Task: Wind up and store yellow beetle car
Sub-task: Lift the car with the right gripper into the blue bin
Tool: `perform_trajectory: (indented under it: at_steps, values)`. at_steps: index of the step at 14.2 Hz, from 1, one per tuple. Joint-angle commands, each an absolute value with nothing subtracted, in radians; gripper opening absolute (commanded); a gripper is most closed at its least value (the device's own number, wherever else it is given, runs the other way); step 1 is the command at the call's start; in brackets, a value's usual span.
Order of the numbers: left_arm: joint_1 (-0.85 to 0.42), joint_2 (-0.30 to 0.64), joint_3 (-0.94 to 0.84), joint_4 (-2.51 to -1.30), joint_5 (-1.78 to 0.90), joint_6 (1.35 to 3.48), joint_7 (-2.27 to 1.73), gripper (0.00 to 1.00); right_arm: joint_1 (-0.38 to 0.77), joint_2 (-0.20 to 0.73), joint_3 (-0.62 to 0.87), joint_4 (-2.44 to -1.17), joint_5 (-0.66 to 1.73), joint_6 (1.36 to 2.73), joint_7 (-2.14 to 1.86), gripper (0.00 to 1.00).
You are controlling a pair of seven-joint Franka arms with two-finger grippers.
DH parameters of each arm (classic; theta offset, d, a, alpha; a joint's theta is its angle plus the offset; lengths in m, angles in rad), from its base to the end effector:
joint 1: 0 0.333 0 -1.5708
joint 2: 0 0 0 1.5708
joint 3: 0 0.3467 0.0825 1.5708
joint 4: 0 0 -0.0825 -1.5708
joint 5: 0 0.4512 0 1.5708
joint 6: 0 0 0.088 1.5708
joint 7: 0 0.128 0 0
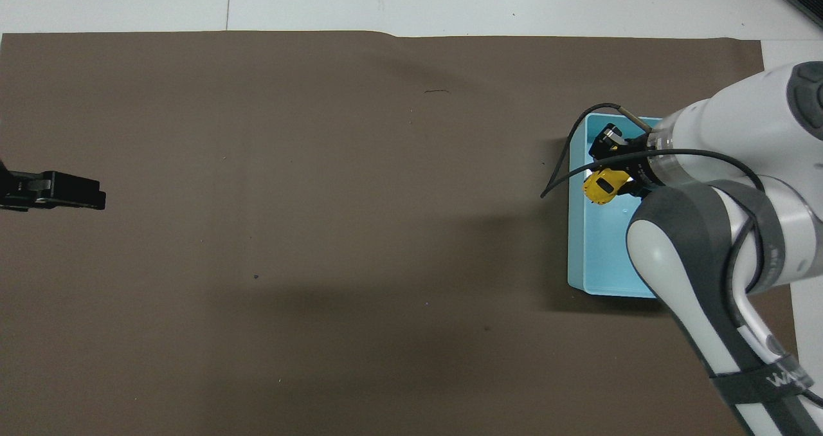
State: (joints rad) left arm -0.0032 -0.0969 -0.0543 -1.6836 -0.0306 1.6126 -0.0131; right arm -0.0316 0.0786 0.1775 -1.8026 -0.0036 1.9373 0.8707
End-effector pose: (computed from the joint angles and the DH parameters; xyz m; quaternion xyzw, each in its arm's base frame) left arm 0.5911 -0.0393 0.6356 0.9996 -0.0217 0.0124 0.0131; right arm 0.6526 0.0930 0.4908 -0.9347 0.3542 -0.0225 0.0185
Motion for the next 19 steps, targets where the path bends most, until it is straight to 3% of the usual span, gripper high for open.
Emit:
perform_trajectory:
  at_steps: [1,10,15,19]
  values:
    - [0.000,-0.110,-0.054,-1.689,-0.037,1.598,-0.018,1.00,-0.080,0.064,0.183,-1.802,0.020,1.907,0.717,0.00]
    - [0.002,-0.110,-0.054,-1.689,-0.037,1.598,-0.018,1.00,-0.199,0.031,0.183,-1.848,0.018,1.841,0.190,0.00]
    - [0.002,-0.110,-0.054,-1.689,-0.037,1.598,-0.018,1.00,-0.221,0.003,0.183,-1.960,0.018,1.933,0.147,0.00]
    - [0.002,-0.110,-0.054,-1.689,-0.037,1.598,-0.018,1.00,-0.227,0.009,0.183,-2.078,0.020,2.090,0.126,0.00]
